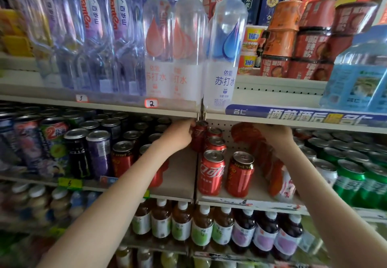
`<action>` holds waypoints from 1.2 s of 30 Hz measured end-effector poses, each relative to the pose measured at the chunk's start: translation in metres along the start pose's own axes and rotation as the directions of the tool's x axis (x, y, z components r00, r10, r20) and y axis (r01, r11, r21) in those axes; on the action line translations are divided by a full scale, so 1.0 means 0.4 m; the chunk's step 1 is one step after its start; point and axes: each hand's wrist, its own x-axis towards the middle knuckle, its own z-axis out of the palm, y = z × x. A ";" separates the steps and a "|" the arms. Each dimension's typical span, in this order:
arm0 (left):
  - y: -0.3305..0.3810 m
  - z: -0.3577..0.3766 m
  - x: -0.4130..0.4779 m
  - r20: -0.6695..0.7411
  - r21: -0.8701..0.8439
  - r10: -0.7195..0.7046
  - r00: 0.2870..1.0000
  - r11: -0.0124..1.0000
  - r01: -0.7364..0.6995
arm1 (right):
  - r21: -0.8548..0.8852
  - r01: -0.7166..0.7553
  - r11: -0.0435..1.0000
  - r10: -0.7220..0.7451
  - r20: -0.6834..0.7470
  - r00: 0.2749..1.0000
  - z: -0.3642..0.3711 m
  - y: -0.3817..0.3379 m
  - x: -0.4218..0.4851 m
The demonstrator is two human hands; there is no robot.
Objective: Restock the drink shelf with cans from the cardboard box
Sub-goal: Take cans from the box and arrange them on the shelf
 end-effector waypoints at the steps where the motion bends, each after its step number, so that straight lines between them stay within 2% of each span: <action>1: -0.007 -0.004 -0.007 -0.012 0.013 0.029 1.000 0.999 -0.029 | 0.157 -0.067 0.985 0.071 -0.021 0.997 -0.006 -0.005 -0.013; 3: -0.023 -0.018 -0.023 -0.019 0.039 0.095 0.995 0.995 -0.094 | 0.371 -0.179 0.911 0.186 0.018 0.982 -0.008 -0.012 -0.026; 4: -0.031 -0.028 -0.031 -0.011 0.059 0.125 0.992 0.991 -0.124 | 0.386 -0.198 0.901 0.190 0.059 0.980 -0.010 -0.015 -0.032; 7: -0.071 -0.051 -0.048 0.026 0.128 0.123 0.992 0.984 -0.125 | 0.483 -0.005 0.876 -0.001 0.012 1.000 -0.003 -0.037 -0.061; 11: -0.112 -0.081 -0.077 0.057 0.181 0.098 0.994 0.978 -0.107 | 0.526 0.012 0.850 -0.067 0.084 0.994 0.021 -0.066 -0.088; 15: -0.151 -0.103 -0.100 0.041 0.207 0.066 0.997 0.976 -0.073 | 0.475 0.060 0.878 -0.165 0.182 0.969 0.047 -0.114 -0.109; 18: -0.177 -0.109 -0.116 0.047 0.224 0.070 0.996 0.971 -0.078 | 0.342 0.153 0.927 -0.248 0.254 0.935 0.075 -0.160 -0.126; 22: -0.212 -0.098 -0.132 0.058 0.267 0.110 0.992 0.956 -0.122 | 0.076 0.333 0.940 -0.331 0.451 0.829 0.126 -0.229 -0.149; 25: -0.234 -0.081 -0.144 0.078 0.357 0.116 0.990 0.924 -0.136 | -0.042 0.496 0.867 -0.378 0.593 0.711 0.183 -0.267 -0.163; 27: -0.244 -0.070 -0.155 0.078 0.347 0.120 0.990 0.927 -0.140 | -0.055 0.542 0.839 -0.378 0.659 0.651 0.226 -0.272 -0.168; 29: -0.253 -0.063 -0.166 0.070 0.317 0.126 0.990 0.938 -0.142 | -0.103 0.568 0.817 -0.341 0.707 0.619 0.264 -0.269 -0.174; 36: -0.240 -0.055 -0.211 0.113 0.279 0.111 0.987 0.950 -0.139 | -0.142 0.535 0.833 -0.258 0.755 0.602 0.313 -0.282 -0.175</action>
